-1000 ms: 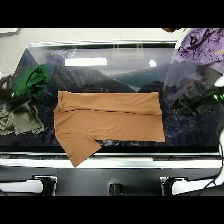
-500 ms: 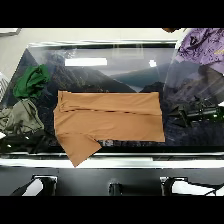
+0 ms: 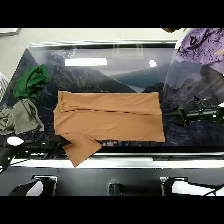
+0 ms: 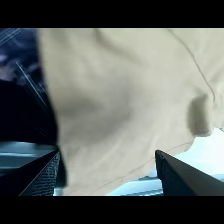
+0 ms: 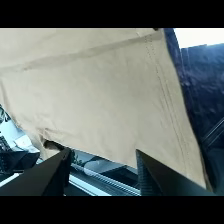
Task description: Fold the clothes and pants, and hang the long-sleeved shirts on hangers.
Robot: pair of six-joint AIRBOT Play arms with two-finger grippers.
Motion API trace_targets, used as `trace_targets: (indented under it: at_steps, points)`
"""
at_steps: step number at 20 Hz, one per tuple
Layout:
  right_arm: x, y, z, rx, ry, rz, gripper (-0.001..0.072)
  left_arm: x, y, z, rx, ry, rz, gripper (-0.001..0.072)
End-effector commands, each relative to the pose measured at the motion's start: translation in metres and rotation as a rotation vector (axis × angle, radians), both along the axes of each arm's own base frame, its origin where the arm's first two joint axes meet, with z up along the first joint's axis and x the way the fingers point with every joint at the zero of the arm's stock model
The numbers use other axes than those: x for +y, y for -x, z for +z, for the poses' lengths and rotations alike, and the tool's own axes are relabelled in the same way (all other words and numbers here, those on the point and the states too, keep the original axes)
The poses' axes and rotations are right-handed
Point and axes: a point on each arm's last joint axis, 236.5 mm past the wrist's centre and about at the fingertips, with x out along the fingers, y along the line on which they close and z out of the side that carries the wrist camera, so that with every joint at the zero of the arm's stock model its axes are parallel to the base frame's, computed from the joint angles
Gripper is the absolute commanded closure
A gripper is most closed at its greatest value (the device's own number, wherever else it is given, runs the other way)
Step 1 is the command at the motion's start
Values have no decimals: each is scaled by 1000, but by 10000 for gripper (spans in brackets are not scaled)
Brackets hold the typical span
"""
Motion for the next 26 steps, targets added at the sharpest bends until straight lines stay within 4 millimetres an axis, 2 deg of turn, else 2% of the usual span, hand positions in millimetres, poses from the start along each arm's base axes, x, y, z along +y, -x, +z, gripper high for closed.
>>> trace_targets:
  at_steps: [1, 2, 4, 5, 6, 8, 11, 12, 16, 19, 26]
  points:
    - [0, -1, 1, -5, -4, -4, 260, -10, 2, -10, 15, -35, -18, 40]
    - [0, -1, 1, -6, -3, -4, 260, -14, 3, -11, 22, -28, -28, 129]
    - [0, -2, 1, -6, -3, -6, 257, -20, 5, -13, 37, -16, -37, 432]
    - [0, -3, 1, -9, -3, -11, 257, -20, 6, -14, 43, -14, -38, 616]
    - [-1, -4, 1, -8, 0, -17, 257, -20, 6, -14, 44, -14, -38, 687]
    - [-10, 2, -10, 21, 55, -11, 256, -20, 6, -13, 43, -13, -39, 686]
    - [-37, 24, -40, 137, 201, 4, 239, -20, 7, -13, 43, -13, -41, 687]
    - [-36, 30, -48, 172, 197, 8, 211, -20, 7, -13, 43, -13, -41, 686]
    - [-20, 60, -74, 272, 132, 56, 210, -20, 7, -13, 43, -13, -40, 686]
    - [-9, 81, -85, 316, 98, 84, 210, -20, 6, -13, 43, -13, -41, 687]
    - [10, 93, -83, 353, 58, 126, 213, -20, 6, -13, 42, -14, -41, 687]
